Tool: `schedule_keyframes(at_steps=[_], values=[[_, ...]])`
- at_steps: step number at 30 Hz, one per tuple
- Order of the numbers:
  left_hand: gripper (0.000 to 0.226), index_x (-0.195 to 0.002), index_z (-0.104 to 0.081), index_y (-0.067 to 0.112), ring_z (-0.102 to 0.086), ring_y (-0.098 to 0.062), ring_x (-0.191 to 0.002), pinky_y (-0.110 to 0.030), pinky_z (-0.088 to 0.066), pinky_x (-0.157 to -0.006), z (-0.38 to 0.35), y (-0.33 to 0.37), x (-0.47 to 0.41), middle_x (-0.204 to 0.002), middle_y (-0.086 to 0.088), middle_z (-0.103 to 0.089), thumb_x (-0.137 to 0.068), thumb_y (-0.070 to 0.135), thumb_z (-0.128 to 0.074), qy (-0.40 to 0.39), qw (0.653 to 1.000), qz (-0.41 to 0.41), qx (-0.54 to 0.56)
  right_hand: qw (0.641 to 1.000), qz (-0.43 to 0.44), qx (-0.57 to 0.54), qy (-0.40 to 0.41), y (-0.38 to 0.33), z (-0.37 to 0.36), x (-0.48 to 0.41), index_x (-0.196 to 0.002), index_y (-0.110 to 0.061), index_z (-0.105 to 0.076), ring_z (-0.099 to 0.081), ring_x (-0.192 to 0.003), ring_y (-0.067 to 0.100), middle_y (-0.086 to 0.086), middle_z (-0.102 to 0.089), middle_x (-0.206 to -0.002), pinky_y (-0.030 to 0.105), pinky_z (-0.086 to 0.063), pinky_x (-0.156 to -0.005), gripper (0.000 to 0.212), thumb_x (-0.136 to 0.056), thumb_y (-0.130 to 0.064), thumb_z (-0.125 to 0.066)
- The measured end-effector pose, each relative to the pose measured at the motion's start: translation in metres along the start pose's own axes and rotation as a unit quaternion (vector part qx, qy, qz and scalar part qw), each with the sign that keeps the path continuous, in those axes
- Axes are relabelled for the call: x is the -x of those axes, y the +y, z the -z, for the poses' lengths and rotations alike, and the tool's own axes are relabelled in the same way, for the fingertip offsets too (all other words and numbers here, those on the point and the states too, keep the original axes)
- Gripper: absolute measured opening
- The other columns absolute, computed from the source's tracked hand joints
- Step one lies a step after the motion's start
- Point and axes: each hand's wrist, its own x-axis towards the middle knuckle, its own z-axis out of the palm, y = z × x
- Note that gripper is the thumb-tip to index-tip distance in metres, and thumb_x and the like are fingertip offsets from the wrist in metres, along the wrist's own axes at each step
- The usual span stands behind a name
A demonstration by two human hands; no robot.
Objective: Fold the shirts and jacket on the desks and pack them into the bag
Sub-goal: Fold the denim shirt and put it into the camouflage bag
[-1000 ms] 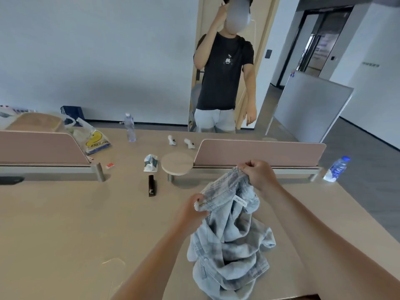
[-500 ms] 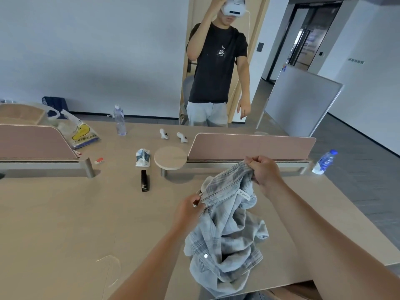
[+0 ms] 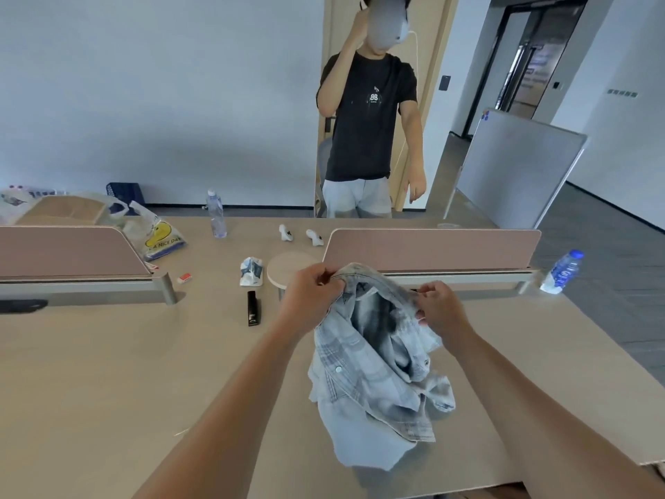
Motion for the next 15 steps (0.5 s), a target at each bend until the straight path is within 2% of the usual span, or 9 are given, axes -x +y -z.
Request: schedule_keyframes(at_steps=[3,4,5,6,7,9,11,13,15], values=[[0.011,-0.089,-0.071,0.01,-0.05,-0.014,-0.06,-0.027,-0.04,-0.055,-0.005,0.022,-0.002,-0.079,-0.018,-0.067,-0.091,0.017,-0.063,0.005,1.0,-0.002,-0.013,0.997,0.016,0.01,-0.072,0.012,0.003,0.013,-0.123,-0.018,-0.063,-0.069,-0.086,0.037,0.008,-0.07,-0.109,0.053,-0.056,-0.084,0.032,-0.094,-0.008,-0.056],[0.013,-0.09,-0.07,0.006,-0.052,-0.015,-0.061,-0.03,-0.042,-0.057,-0.009,0.028,-0.003,-0.084,-0.023,-0.067,-0.09,0.017,-0.062,0.005,1.0,-0.001,-0.024,0.995,0.019,0.025,-0.09,0.018,0.004,0.016,-0.13,-0.023,-0.061,-0.068,-0.084,0.041,0.006,-0.07,-0.102,0.054,-0.057,-0.078,0.042,-0.092,-0.007,-0.054],[0.016,-0.091,-0.069,0.003,-0.055,-0.017,-0.063,-0.032,-0.044,-0.059,-0.012,0.035,-0.004,-0.088,-0.026,-0.067,-0.089,0.017,-0.062,0.006,0.999,-0.001,-0.031,0.994,0.019,0.029,-0.108,0.023,0.005,0.021,-0.135,-0.026,-0.058,-0.066,-0.07,0.037,0.004,-0.069,-0.091,0.048,-0.057,-0.063,0.048,-0.091,-0.007,-0.055],[0.018,-0.091,-0.068,0.001,-0.057,-0.018,-0.065,-0.035,-0.046,-0.061,-0.016,0.042,-0.005,-0.09,-0.027,-0.067,-0.088,0.017,-0.061,0.007,0.999,0.0,-0.035,0.992,0.015,0.018,-0.127,0.028,0.005,0.025,-0.138,-0.03,-0.054,-0.057,-0.053,0.026,0.001,-0.067,-0.082,0.037,-0.049,-0.049,0.053,-0.09,-0.008,-0.06],[0.018,-0.091,-0.069,0.001,-0.058,-0.019,-0.067,-0.037,-0.047,-0.063,-0.02,0.048,-0.004,-0.091,-0.027,-0.067,-0.087,0.018,-0.061,0.01,0.999,0.001,-0.036,0.99,0.02,0.012,-0.137,0.034,0.004,0.027,-0.138,-0.032,-0.052,-0.051,-0.049,0.014,-0.002,-0.067,-0.085,0.029,-0.042,-0.045,0.056,-0.088,-0.012,-0.066],[0.018,-0.088,-0.072,0.011,-0.06,-0.02,-0.067,-0.04,-0.051,-0.065,-0.029,0.061,-0.001,-0.088,-0.021,-0.07,-0.081,0.024,-0.062,0.025,0.999,0.007,-0.043,0.99,0.052,0.019,-0.132,0.041,0.005,0.03,-0.132,-0.031,-0.053,-0.062,-0.073,0.005,-0.009,-0.068,-0.112,0.03,-0.052,-0.061,0.054,-0.084,-0.024,-0.076],[0.017,-0.084,-0.074,0.021,-0.059,-0.019,-0.066,-0.039,-0.05,-0.064,-0.036,0.074,0.007,-0.082,-0.013,-0.072,-0.075,0.031,-0.063,0.038,0.998,0.015,-0.048,0.991,0.072,0.037,-0.109,0.043,0.008,0.032,-0.116,-0.031,-0.053,-0.065,-0.089,0.008,-0.013,-0.062,-0.118,0.034,-0.052,-0.069,0.04,-0.083,-0.029,-0.077],[0.01,-0.085,-0.075,0.018,-0.056,-0.017,-0.065,-0.033,-0.044,-0.062,-0.041,0.086,0.018,-0.077,-0.011,-0.069,-0.081,0.02,-0.066,0.043,0.999,0.02,-0.026,0.992,0.067,0.038,-0.096,0.045,0.013,0.034,-0.104,-0.024,-0.056,-0.06,-0.069,0.013,-0.004,-0.065,-0.106,0.032,-0.047,-0.058,0.026,-0.086,-0.028,-0.073],[0.01,-0.087,-0.074,0.015,-0.057,-0.01,-0.059,-0.023,-0.044,-0.057,-0.042,0.096,0.028,-0.077,-0.007,-0.068,-0.088,0.011,-0.065,0.052,0.998,0.027,-0.023,0.992,0.071,0.054,-0.094,0.046,0.015,0.034,-0.098,-0.008,-0.062,-0.052,-0.056,0.02,0.013,-0.069,-0.092,0.035,-0.052,-0.057,0.025,-0.085,-0.028,-0.07]])
